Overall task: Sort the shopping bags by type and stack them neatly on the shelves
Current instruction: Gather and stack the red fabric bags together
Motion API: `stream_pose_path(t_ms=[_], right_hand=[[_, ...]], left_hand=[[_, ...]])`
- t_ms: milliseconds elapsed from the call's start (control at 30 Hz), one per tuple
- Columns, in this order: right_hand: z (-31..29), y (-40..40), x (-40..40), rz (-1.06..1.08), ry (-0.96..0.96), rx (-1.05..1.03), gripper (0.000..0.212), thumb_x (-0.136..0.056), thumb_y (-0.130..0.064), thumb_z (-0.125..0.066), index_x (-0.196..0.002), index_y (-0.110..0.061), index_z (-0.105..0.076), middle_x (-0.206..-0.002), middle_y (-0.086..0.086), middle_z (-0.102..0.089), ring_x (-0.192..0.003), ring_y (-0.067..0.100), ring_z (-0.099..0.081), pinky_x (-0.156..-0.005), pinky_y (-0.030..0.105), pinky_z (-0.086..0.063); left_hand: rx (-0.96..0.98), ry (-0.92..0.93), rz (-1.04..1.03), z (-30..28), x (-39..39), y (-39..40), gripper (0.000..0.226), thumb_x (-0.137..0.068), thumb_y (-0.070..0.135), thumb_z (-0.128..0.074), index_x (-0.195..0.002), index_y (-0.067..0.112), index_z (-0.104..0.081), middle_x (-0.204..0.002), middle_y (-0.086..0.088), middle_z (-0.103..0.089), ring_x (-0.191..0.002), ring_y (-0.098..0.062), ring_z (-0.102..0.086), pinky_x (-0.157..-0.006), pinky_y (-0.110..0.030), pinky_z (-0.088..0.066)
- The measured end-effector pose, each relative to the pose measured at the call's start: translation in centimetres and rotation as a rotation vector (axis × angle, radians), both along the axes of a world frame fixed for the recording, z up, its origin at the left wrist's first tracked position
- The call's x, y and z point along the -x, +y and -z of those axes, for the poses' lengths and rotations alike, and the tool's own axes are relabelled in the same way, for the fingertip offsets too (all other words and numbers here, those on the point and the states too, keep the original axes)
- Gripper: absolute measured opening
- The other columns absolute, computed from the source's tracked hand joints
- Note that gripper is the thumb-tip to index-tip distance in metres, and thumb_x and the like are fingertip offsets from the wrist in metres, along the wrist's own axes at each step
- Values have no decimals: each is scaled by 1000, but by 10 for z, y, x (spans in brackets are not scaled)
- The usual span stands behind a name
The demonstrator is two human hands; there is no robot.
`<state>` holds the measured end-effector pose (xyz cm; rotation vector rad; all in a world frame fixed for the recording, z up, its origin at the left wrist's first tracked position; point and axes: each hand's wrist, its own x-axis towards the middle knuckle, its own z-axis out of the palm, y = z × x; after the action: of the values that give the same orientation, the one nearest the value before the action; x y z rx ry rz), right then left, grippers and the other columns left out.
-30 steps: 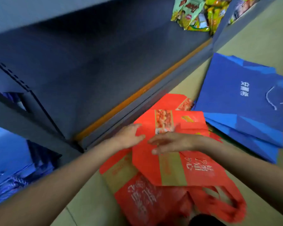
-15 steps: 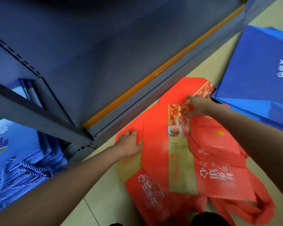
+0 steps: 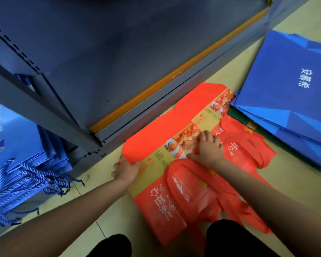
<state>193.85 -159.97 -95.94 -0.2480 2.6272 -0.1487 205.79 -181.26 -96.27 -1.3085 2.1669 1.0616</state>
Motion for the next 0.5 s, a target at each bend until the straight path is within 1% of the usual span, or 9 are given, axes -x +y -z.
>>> stream_pose_path(t_ms=[67, 133, 167, 200, 267, 333, 367, 433, 500], right_hand=[[3, -2, -20, -33, 98, -17, 85, -80, -54, -60, -144, -16, -19, -149, 8, -19, -133, 33, -23, -105, 50, -28], [6, 0, -24, -9, 125, 3, 81, -80, -54, -60, -143, -18, -23, -144, 8, -26, -130, 31, -27, -102, 48, -31], [5, 2, -22, 2, 116, 22, 80, -80, -54, -61, -142, -19, -26, -141, 9, -29, -128, 31, -29, -101, 47, -33], [5, 5, -18, 5, 116, 54, 76, -80, -52, -62, -140, -18, -29, -137, 9, -33, -126, 32, -32, -99, 46, -34], [3, 12, -4, -2, 141, 215, 56, -87, -42, -58, -132, -12, -44, -126, 15, -47, -117, 35, -43, -95, 42, -37], [1, 26, 14, -1, 179, 332, 37, -92, -31, -51, -117, -5, -58, -111, 20, -59, -106, 37, -54, -90, 39, -39], [0, 36, 22, 15, 204, 312, 35, -91, -28, -48, -115, -5, -60, -110, 20, -61, -105, 37, -54, -90, 40, -39], [0, 58, 31, 12, 225, 181, 41, -89, -30, -40, -123, -13, -56, -122, 14, -56, -113, 36, -49, -93, 41, -38], [3, 78, 31, -60, 114, 55, 48, -89, -28, -40, -136, -24, -44, -142, 6, -40, -127, 33, -38, -99, 45, -36]], left_hand=[[-5, 36, -21, 0, 1, 0, 66, -90, 31, -53, -146, 16, -22, -135, -22, -36, -121, -41, -41, -102, -41, -37], [23, 54, 43, -5, 3, -1, 72, -88, 32, -57, -148, 18, -20, -140, -22, -31, -124, -42, -38, -105, -43, -35], [69, 41, 138, -9, 3, 0, 78, -88, 34, -59, -149, 19, -14, -146, -22, -23, -130, -42, -31, -107, -44, -33], [134, 24, 277, -13, 3, 2, 83, -87, 36, -60, -150, 21, -7, -152, -20, -10, -137, -42, -18, -110, -47, -27], [295, 23, 634, -19, 5, 5, 89, -87, 42, -59, -149, 31, 4, -156, -11, 14, -142, -38, 10, -111, -56, -16], [278, 9, 810, -21, 14, 10, 89, -84, 51, -58, -147, 40, 5, -155, -5, 22, -141, -37, 19, -110, -60, -11], [223, -9, 842, -20, 21, 13, 90, -83, 53, -59, -146, 43, 4, -155, -3, 23, -140, -38, 20, -109, -61, -11], [146, -51, 916, -16, 35, 22, 94, -80, 54, -63, -145, 46, 4, -154, -2, 27, -140, -40, 21, -108, -64, -13], [117, -141, 987, -12, 44, 30, 103, -76, 51, -68, -145, 45, 8, -152, -3, 30, -139, -43, 20, -108, -66, -16]])
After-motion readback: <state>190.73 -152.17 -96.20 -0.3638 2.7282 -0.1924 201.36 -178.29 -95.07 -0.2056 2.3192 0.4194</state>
